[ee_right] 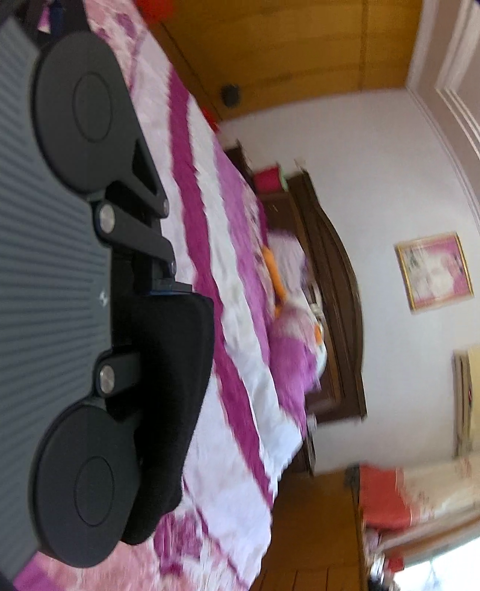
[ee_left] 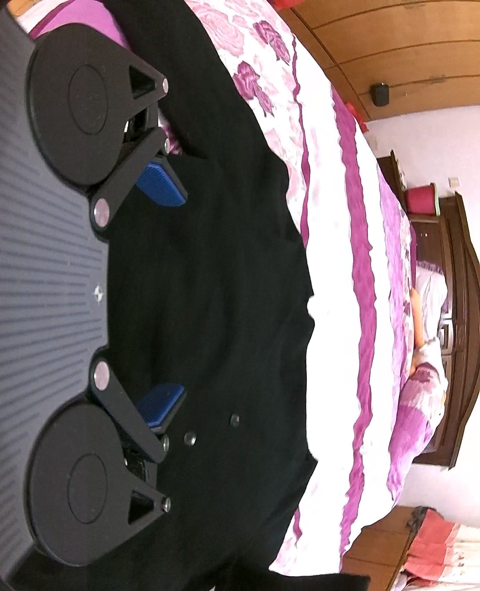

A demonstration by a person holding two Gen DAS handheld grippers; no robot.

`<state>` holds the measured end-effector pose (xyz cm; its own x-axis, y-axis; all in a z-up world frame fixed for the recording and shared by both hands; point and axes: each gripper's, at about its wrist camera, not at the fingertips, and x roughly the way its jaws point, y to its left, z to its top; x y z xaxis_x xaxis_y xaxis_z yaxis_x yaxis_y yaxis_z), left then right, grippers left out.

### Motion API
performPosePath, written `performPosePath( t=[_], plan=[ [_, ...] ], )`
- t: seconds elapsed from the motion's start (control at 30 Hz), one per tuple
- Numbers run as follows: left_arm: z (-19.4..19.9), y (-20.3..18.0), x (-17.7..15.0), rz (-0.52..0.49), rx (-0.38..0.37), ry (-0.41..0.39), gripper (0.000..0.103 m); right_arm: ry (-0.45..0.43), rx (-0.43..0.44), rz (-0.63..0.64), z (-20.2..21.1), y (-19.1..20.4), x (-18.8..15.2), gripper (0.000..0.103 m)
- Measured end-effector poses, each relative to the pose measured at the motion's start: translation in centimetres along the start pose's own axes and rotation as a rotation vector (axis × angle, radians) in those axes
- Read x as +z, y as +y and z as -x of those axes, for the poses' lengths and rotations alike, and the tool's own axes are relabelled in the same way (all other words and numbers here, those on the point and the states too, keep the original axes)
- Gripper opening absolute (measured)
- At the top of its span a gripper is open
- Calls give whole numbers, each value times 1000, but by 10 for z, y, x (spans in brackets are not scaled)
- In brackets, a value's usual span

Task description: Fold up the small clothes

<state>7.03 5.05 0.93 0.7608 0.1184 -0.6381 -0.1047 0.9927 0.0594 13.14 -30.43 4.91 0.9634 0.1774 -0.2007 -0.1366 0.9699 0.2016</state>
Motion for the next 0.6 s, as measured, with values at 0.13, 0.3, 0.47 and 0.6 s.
performPosePath(
  t=[0.13,0.3,0.47,0.6],
  plan=[
    [-11,7,3,3,21,1,103,86,50,61,-26,32,-21,11],
    [-36,10,7,-5,38,7,103,229,85,115,-65,63,-58,11],
    [-61,16,-5,-7,80,51,103,360,102,142,-86,78,-94,14],
    [-71,22,-13,13,59,52,103,390,91,161,-82,85,-109,18]
  ],
)
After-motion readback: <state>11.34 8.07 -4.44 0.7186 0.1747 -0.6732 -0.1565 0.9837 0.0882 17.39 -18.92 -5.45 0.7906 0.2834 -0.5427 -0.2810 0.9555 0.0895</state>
